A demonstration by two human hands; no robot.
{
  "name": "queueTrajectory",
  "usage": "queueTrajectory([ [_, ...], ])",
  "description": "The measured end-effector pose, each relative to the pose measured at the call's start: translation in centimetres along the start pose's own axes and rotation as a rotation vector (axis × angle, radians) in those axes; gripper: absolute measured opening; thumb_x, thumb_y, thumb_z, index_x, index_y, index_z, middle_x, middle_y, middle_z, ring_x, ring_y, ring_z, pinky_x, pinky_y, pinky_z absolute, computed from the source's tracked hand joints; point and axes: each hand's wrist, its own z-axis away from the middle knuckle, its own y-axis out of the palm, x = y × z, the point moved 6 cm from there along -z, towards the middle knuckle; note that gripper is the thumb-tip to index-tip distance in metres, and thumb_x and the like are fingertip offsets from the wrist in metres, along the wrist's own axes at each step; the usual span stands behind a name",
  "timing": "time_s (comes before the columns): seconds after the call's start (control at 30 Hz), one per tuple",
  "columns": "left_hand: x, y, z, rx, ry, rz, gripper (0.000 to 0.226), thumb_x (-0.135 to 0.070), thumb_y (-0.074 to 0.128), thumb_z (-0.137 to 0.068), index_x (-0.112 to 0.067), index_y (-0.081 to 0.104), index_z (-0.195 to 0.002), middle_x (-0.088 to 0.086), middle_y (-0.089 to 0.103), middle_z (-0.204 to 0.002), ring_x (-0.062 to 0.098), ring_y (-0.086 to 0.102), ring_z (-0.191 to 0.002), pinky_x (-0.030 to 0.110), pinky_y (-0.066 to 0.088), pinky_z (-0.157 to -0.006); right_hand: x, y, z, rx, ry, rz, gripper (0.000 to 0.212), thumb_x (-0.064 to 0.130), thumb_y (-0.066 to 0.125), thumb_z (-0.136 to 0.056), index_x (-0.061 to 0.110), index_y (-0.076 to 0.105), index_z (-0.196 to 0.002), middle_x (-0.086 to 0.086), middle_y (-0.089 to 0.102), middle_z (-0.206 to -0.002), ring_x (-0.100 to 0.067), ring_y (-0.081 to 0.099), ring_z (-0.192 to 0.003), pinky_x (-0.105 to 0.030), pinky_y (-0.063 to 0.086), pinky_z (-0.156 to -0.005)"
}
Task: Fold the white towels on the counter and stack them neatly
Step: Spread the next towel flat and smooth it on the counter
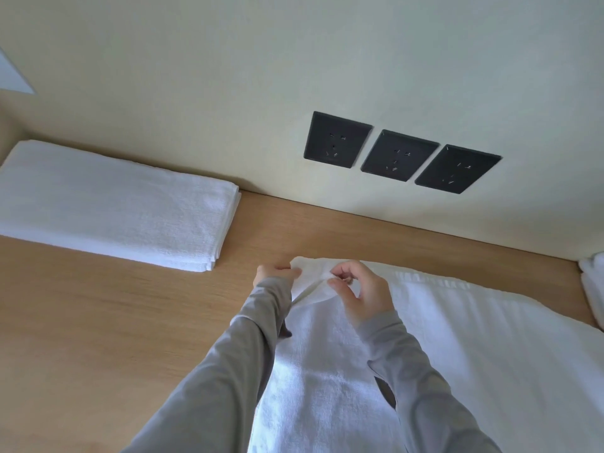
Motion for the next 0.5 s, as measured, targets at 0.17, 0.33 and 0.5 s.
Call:
queueTrajectory([
  [0.17, -3.1, -0.1, 2.2, 0.012, 0.363, -0.018, 0.023, -0.015, 0.070, -0.080, -0.023, 0.052, -0.068, -0.004, 0.061, -0.076, 0.015, 0.056, -0.073, 0.024, 0.042, -0.070, 1.5, -1.8, -0.1, -0.046, -0.048, -0.039, 0.008, 0.012, 0.061, -0.082, 0.004, 0.062, -0.083, 0.014, 0.055, -0.077, 0.002, 0.053, -0.074, -0.004, 0.037, -0.072],
  [0.33, -5.5, -0.1, 7.1, 0.125, 0.574, 0.059, 0.013, -0.034, 0.077, -0.058, -0.027, 0.066, -0.063, -0.009, 0.069, -0.060, 0.000, 0.061, -0.054, 0.015, 0.048, -0.053, 2.8, -3.6, -0.8, -0.082, -0.128, 0.046, 0.012, 0.013, 0.064, -0.081, 0.001, 0.063, -0.080, -0.005, 0.063, -0.079, -0.011, 0.056, -0.077, -0.005, 0.037, -0.071],
  [0.5, -5.3, 0.1, 8.6, 0.218, 0.578, 0.106, 0.016, -0.017, 0.079, -0.071, -0.025, 0.068, -0.063, -0.002, 0.070, -0.059, 0.009, 0.062, -0.055, 0.031, 0.056, -0.063, 3.4, -4.0, -1.3, -0.066, -0.226, 0.127, 0.007, 0.005, 0.061, -0.081, -0.002, 0.062, -0.077, 0.001, 0.057, -0.077, -0.013, 0.051, -0.073, -0.004, 0.035, -0.073],
])
